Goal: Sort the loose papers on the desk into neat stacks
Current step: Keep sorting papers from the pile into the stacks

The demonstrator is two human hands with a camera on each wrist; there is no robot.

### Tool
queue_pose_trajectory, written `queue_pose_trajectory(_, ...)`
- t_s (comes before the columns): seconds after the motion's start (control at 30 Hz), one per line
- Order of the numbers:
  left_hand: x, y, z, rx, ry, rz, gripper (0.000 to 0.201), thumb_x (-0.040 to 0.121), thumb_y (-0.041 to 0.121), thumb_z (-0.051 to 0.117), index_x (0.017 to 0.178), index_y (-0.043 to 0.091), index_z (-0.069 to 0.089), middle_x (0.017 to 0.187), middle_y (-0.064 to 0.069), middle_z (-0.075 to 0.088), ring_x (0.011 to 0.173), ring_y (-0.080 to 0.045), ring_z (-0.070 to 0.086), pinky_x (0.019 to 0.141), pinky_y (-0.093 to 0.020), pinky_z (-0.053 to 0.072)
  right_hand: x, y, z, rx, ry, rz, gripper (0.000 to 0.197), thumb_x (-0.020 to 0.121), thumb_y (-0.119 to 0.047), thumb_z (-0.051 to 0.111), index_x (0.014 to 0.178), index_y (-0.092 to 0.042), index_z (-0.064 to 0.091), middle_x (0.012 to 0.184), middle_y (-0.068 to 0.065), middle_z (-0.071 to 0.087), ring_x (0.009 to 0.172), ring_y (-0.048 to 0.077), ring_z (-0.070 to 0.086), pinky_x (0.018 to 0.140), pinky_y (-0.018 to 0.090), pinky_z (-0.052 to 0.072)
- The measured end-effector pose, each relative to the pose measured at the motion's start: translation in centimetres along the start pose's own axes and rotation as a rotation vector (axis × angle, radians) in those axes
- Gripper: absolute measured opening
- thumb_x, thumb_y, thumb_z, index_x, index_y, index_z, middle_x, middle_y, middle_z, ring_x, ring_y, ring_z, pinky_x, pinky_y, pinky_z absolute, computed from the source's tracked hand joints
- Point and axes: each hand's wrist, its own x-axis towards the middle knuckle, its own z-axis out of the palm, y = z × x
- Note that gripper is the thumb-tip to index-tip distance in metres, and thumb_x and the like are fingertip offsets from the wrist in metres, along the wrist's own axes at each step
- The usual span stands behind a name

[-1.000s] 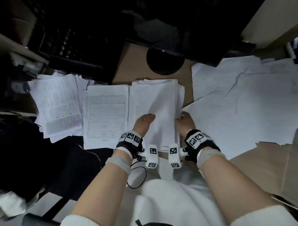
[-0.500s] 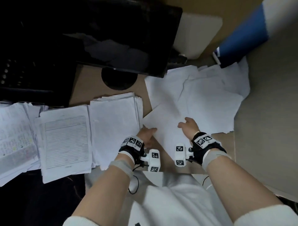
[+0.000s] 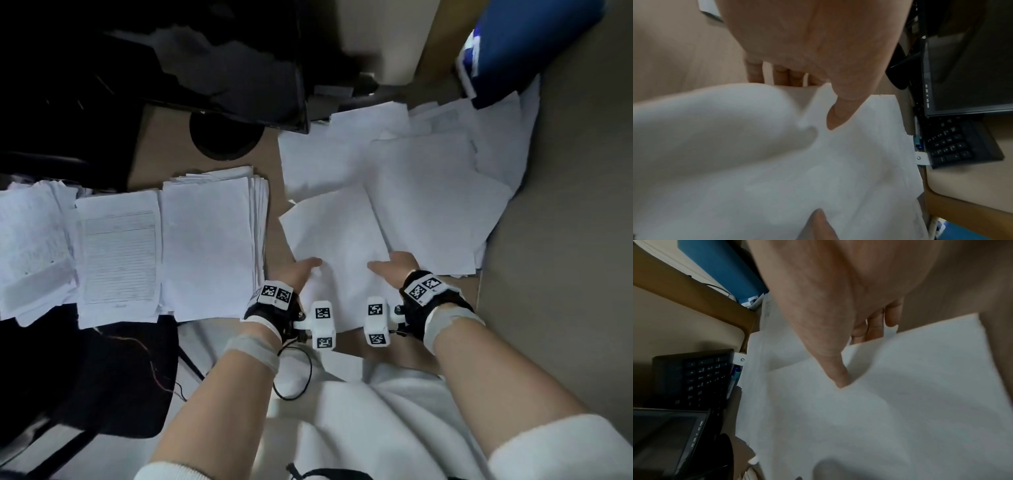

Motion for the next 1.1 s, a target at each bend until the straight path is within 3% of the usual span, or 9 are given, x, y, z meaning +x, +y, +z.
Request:
queue_pose_trajectory(0.17, -1.0, 3.2, 2.0, 0.028, 0.064, 0.246, 0.036, 0.067, 0.028, 0.076, 0.093, 0.007, 0.062, 0.087, -0.012, 0.068, 0.072, -0.026, 0.065, 0.068, -0.038, 0.056, -0.9, -0.3, -2.9, 0.138, 0.265, 0.001, 0.054, 0.096, -0.021, 0.056, 0.145, -0.002, 0.042, 0.144, 0.017, 0.051, 0.128, 0.035, 0.051, 0.103, 0.037, 0.043)
queue_pose_trajectory(0.3, -1.7, 7.0, 5.4, 0.073, -0.048, 0.285, 0.057, 0.072, 0.027, 0.075, 0.123, 0.006, 0.061, 0.112, -0.012, 0.068, 0.100, -0.030, 0.067, 0.089, -0.040, 0.056, -0.1, -0.7, -7.1, 0.174, 0.448, 0.041, 0.048, 0.088, -0.021, 0.057, 0.133, -0.005, 0.053, 0.133, 0.017, 0.058, 0.119, 0.039, 0.056, 0.100, 0.045, 0.048)
queue_pose_trajectory(0.43, -0.6, 8.5, 8.6, 0.264, -0.019, 0.307, 0.051, 0.083, 0.029, 0.069, 0.130, 0.008, 0.060, 0.131, -0.010, 0.062, 0.110, -0.027, 0.061, 0.091, -0.029, 0.047, 1.0, -0.1, -9.2, 0.159, 0.461, 0.117, 0.096, 0.073, -0.065, 0.069, 0.145, -0.010, 0.038, 0.145, 0.012, 0.044, 0.130, 0.036, 0.047, 0.107, 0.046, 0.041)
queue_pose_trajectory(0.57, 0.2, 9.2, 10.0, 0.208, -0.006, 0.309, 0.080, 0.082, 0.025, 0.076, 0.149, 0.008, 0.036, 0.149, -0.015, 0.042, 0.133, -0.032, 0.046, 0.106, -0.034, 0.039, 1.8, 0.1, -9.1, 0.152, 0.464, 0.215, 0.122, 0.064, -0.069, 0.075, 0.153, -0.012, 0.015, 0.158, 0.011, 0.025, 0.142, 0.033, 0.031, 0.114, 0.047, 0.031)
queue_pose_trajectory(0.7, 0.7, 9.7, 8.7, 0.016, -0.052, 0.215, 0.093, 0.081, 0.019, 0.080, 0.152, 0.007, 0.020, 0.141, -0.017, 0.049, 0.123, -0.030, 0.054, 0.100, -0.033, 0.044, 1.6, -1.7, -8.7, 0.316, 0.283, 0.204, 0.108, 0.080, -0.044, 0.077, 0.152, -0.007, 0.006, 0.149, 0.014, 0.036, 0.131, 0.034, 0.044, 0.093, 0.037, 0.040)
queue_pose_trajectory(0.83, 1.0, 9.7, 6.5, 0.138, -0.022, 0.221, 0.074, 0.076, 0.031, 0.081, 0.134, 0.001, 0.047, 0.125, -0.014, 0.062, 0.108, -0.029, 0.062, 0.093, -0.035, 0.051, 1.2, -3.0, -6.9, 0.252, 0.161, 0.145, 0.070, 0.087, -0.029, 0.073, 0.140, 0.004, 0.041, 0.126, 0.013, 0.059, 0.112, 0.033, 0.059, 0.087, 0.033, 0.046)
queue_pose_trajectory(0.93, 1.0, 9.5, 4.5, 0.355, 0.029, 0.212, 0.050, 0.088, 0.027, 0.072, 0.126, -0.003, 0.060, 0.123, -0.018, 0.066, 0.112, -0.034, 0.064, 0.092, -0.034, 0.051, 0.4, -3.3, -5.4, 0.233, 0.023, 0.189, 0.061, 0.084, -0.030, 0.077, 0.127, 0.006, 0.053, 0.085, 0.011, 0.060, 0.073, 0.028, 0.059, 0.065, 0.032, 0.053)
queue_pose_trajectory(1.0, 1.2, 9.2, 3.2, 0.364, 0.029, 0.164, 0.053, 0.086, 0.026, 0.075, 0.127, -0.004, 0.059, 0.124, -0.019, 0.066, 0.111, -0.034, 0.064, 0.092, -0.035, 0.052, -0.1, -3.5, -5.1, 0.240, -0.014, 0.228, 0.065, 0.082, -0.031, 0.079, 0.128, 0.005, 0.051, 0.089, 0.016, 0.061, 0.074, 0.030, 0.060, 0.070, 0.040, 0.058)
queue_pose_trajectory(1.1, 0.9, 8.5, 2.0, 0.324, -0.042, 0.038, 0.059, 0.077, 0.028, 0.083, 0.124, 0.001, 0.060, 0.118, -0.015, 0.067, 0.104, -0.037, 0.064, 0.082, -0.038, 0.053, -0.6, -4.2, -5.8, 0.206, 0.067, 0.072, 0.042, 0.087, -0.025, 0.073, 0.121, -0.004, 0.059, 0.107, 0.011, 0.065, 0.081, 0.024, 0.058, 0.071, 0.029, 0.047)
